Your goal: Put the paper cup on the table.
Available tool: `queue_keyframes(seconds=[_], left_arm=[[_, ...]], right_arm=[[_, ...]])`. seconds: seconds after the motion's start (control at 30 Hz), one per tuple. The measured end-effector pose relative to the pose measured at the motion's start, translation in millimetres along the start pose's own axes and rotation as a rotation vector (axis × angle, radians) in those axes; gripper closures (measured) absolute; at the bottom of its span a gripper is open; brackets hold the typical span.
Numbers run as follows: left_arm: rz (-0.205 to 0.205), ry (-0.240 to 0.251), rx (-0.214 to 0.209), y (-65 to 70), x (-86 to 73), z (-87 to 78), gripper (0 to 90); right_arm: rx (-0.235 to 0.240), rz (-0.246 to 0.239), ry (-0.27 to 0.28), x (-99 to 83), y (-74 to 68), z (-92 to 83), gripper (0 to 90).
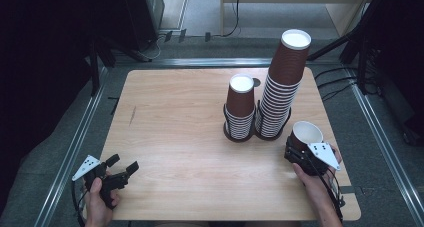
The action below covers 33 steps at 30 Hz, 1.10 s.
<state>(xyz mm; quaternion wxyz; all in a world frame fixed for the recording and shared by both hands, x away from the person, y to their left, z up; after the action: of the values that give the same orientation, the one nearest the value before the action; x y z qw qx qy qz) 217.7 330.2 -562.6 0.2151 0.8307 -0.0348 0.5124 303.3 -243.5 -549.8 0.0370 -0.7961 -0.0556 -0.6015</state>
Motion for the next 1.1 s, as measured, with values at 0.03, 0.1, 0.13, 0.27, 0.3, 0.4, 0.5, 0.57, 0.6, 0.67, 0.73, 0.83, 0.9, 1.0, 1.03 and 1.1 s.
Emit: queue_keyframes(seconds=[0.03, 0.1, 0.13, 0.27, 0.3, 0.4, 0.5, 0.57, 0.6, 0.67, 0.73, 0.83, 0.9, 1.0, 1.03, 1.1], left_arm=[[0.002, -0.001, 0.001, 0.0, 0.0, 0.1, 1.3], [0.005, -0.004, 0.002, 0.3, -0.1, 0.4, 1.3], [0.007, -0.004, 0.002, 0.4, -0.1, 0.5, 1.3], [0.01, -0.007, 0.001, 0.5, -0.1, 1.0, 1.3], [0.009, -0.006, 0.001, 0.4, 0.0, 1.2, 1.3], [0.006, -0.006, 0.003, 0.2, 0.2, 1.4, 1.3], [0.003, -0.005, 0.003, -0.1, 0.2, 1.5, 1.3], [0.001, -0.006, 0.002, -0.5, 0.3, 1.4, 1.3], [-0.002, -0.006, 0.001, -0.5, 0.3, 1.4, 1.3], [-0.004, -0.006, 0.0, -0.7, 0.4, 1.3, 1.3], [-0.006, -0.007, 0.0, -1.0, 0.4, 1.3, 1.3], [-0.008, -0.006, 0.0, -1.2, 0.4, 1.4, 1.3], [-0.009, -0.006, 0.0, -1.3, 0.5, 1.4, 1.3], [-0.005, -0.006, 0.0, -0.9, 0.4, 1.8, 1.3], [-0.004, -0.006, 0.002, -0.7, 0.4, 1.9, 1.3], [0.002, -0.008, 0.003, -0.5, 0.3, 2.1, 1.3]], right_arm=[[-0.002, -0.01, 0.0, -0.2, -1.1, 0.0, 9.9], [-0.007, -0.009, -0.006, 0.2, -2.0, 0.4, 9.8], [-0.012, -0.012, -0.009, 0.8, -1.7, 0.8, 9.9], [0.007, -0.029, -0.016, 1.0, -4.3, -1.1, 8.9], [0.01, -0.03, -0.02, 0.9, -5.6, -1.9, 8.2], [0.034, -0.02, -0.011, 2.7, -8.3, -3.7, 0.8], [0.074, -0.015, -0.001, 5.0, -11.1, -7.0, 0.0], [0.094, -0.007, 0.002, 5.5, -12.3, -9.0, 0.0], [0.099, -0.001, 0.002, 5.7, -12.7, -9.5, 0.0], [0.101, 0.002, 0.006, 6.1, -12.8, -10.9, 0.0], [0.111, 0.01, 0.006, 6.2, -12.4, -12.3, 0.0], [0.115, 0.013, 0.005, 5.8, -11.1, -14.0, 0.0], [0.115, 0.019, 0.004, 5.4, -10.5, -15.6, 0.0], [0.118, 0.017, 0.003, 5.0, -9.7, -18.1, 0.0], [0.119, 0.016, 0.006, 4.9, -9.3, -18.9, 0.0], [0.117, 0.013, 0.005, 4.4, -8.5, -20.8, 0.0]])
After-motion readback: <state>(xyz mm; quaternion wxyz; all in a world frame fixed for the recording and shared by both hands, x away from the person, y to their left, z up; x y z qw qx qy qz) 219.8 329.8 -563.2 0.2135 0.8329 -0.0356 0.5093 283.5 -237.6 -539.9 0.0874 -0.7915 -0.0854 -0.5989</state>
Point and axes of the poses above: each handheld gripper's, and its own axes: z roughly forward along the jaws, x roughly out of its top, y roughly to its right, the point moved 3 cm from there along z, roughly forward along the jaws, and after that the axes turned 3 degrees about x, right-handed, at the moved point
